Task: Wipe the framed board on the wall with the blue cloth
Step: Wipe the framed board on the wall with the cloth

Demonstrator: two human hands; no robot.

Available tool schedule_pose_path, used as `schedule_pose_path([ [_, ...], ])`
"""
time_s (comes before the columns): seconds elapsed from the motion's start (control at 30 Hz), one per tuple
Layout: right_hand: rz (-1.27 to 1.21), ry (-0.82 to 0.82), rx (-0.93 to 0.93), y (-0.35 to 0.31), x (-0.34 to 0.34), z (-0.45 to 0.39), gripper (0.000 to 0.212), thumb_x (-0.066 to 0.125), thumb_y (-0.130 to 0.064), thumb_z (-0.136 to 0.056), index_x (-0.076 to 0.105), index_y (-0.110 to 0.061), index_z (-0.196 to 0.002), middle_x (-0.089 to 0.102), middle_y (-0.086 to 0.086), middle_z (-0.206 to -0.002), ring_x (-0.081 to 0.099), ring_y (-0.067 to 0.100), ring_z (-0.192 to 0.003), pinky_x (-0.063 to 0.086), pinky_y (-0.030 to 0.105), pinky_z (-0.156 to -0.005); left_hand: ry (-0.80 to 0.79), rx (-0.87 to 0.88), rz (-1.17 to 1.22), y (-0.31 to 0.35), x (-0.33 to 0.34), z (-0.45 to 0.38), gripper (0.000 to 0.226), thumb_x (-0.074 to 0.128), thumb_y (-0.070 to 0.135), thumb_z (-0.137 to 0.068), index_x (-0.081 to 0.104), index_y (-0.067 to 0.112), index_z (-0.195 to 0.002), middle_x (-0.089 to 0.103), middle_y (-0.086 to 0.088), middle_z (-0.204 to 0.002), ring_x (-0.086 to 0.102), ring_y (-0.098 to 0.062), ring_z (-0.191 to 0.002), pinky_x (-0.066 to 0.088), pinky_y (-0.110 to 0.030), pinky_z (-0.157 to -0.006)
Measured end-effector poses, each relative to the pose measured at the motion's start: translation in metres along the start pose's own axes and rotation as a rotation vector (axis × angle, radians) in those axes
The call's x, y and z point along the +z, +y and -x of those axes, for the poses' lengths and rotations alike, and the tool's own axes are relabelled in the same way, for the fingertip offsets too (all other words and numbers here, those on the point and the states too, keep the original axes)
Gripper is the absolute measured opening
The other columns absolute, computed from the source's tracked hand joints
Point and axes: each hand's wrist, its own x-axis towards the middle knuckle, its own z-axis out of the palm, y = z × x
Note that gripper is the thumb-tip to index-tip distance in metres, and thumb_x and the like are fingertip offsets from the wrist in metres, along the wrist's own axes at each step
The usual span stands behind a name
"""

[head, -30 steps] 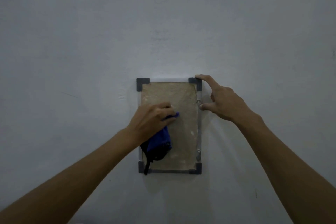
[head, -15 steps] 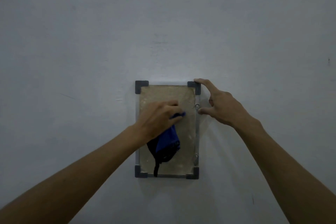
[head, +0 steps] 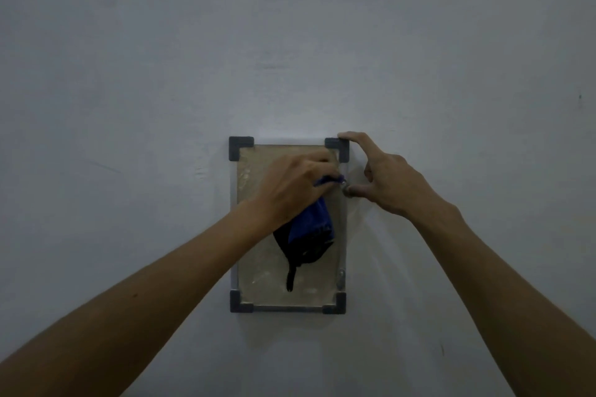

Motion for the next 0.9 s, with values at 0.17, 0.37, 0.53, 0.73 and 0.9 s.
schedule_pose_path([
  [0.17, -0.011, -0.003, 0.009, -0.002, 0.0, 0.002, 0.092, 0.082, -0.028, -0.078, 0.02, -0.052, -0.142, 0.051, 0.001, -0.063, 0.053, 0.016, -0.056, 0.047, 0.035, -0.051, 0.058, -0.075, -0.017, -0.005, -0.003, -0.007, 0.023, 0.064, 0.032, -0.095, 0.076, 0.017, -0.108, 0.069, -0.001, -0.102, 0.065, -0.016, -0.078, 0.057, -0.035, -0.07],
  [0.37, -0.006, 0.007, 0.0, -0.002, 0.0, 0.002, 0.093, 0.082, -0.027, -0.078, 0.02, -0.051, -0.143, 0.05, 0.0, -0.062, 0.053, 0.015, -0.056, 0.046, 0.033, -0.051, 0.033, -0.086, 0.046, 0.008, 0.014, 0.014, 0.019, 0.065, 0.027, -0.096, 0.075, 0.015, -0.105, 0.069, -0.003, -0.099, 0.064, -0.017, -0.076, 0.056, -0.037, -0.069],
  [0.53, 0.001, 0.003, 0.012, -0.002, 0.001, 0.003, 0.093, 0.081, -0.026, -0.079, 0.019, -0.051, -0.143, 0.048, -0.001, -0.064, 0.051, 0.016, -0.057, 0.047, 0.035, -0.054, -0.215, 0.042, 0.008, 0.018, 0.025, 0.04, 0.015, 0.068, 0.028, -0.094, 0.075, 0.017, -0.101, 0.07, 0.001, -0.1, 0.064, -0.012, -0.074, 0.058, -0.036, -0.072],
  [0.73, 0.012, 0.007, 0.029, -0.005, -0.001, 0.004, 0.093, 0.081, -0.027, -0.079, 0.018, -0.051, -0.144, 0.049, -0.001, -0.063, 0.051, 0.015, -0.056, 0.046, 0.034, -0.053, 0.195, -0.309, 0.071, 0.017, 0.03, 0.036, 0.017, 0.066, 0.028, -0.095, 0.074, 0.018, -0.106, 0.068, 0.002, -0.094, 0.06, -0.011, -0.072, 0.054, -0.03, -0.067],
  [0.9, 0.023, 0.0, 0.039, -0.009, -0.002, 0.006, 0.092, 0.079, -0.027, -0.08, 0.017, -0.051, -0.144, 0.046, -0.004, -0.064, 0.049, 0.015, -0.058, 0.055, 0.041, -0.06, -0.05, -0.099, 0.084, 0.041, 0.053, 0.069, 0.019, 0.062, 0.026, -0.098, 0.076, 0.015, -0.1, 0.068, 0.001, -0.094, 0.063, -0.013, -0.067, 0.056, -0.034, -0.061],
])
